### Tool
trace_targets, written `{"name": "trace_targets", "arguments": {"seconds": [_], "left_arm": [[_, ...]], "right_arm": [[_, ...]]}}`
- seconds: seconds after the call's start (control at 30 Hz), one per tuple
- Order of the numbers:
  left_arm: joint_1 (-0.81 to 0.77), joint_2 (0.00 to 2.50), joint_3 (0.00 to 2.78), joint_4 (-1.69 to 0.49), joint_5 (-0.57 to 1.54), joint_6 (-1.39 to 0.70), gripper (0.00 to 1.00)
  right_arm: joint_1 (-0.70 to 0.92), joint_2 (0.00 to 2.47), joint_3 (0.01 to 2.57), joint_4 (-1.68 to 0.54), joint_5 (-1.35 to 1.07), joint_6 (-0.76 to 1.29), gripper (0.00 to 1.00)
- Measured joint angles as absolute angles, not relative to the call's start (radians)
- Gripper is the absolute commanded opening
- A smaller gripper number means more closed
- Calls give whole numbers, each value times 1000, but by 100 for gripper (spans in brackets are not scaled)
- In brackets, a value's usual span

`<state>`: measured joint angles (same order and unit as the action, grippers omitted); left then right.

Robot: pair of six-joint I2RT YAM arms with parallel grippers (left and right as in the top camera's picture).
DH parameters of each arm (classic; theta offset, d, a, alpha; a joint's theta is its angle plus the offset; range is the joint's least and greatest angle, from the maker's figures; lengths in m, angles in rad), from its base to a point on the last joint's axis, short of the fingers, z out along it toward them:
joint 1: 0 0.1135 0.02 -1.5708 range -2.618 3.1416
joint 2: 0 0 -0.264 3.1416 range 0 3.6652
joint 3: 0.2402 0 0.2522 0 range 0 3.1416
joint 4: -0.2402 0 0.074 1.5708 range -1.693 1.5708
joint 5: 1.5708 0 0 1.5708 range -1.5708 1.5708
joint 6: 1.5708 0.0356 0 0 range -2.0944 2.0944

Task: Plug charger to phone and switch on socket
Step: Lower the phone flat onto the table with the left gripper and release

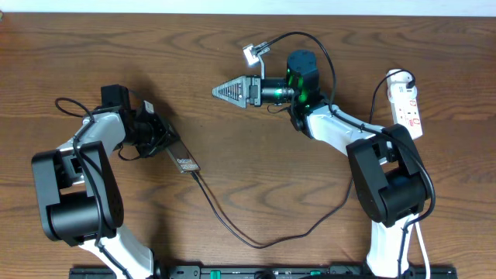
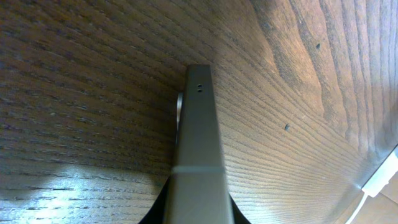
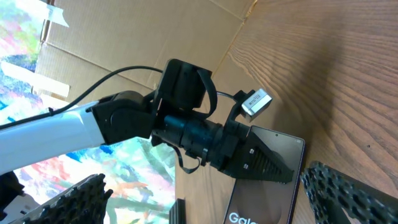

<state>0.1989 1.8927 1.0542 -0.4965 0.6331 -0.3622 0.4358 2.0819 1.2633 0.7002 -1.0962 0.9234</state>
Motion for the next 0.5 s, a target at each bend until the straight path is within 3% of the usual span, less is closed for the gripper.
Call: {"name": "trace_targets", "arguments": {"seconds": [0.33, 0.5], "left_arm": [[199, 1893, 1054, -496, 633, -362, 8], [199, 1893, 1052, -496, 640, -361, 32]], "right_arm": [[436, 2082, 1263, 700, -1099, 923, 99], [436, 2082, 1263, 700, -1099, 923, 99]]}}
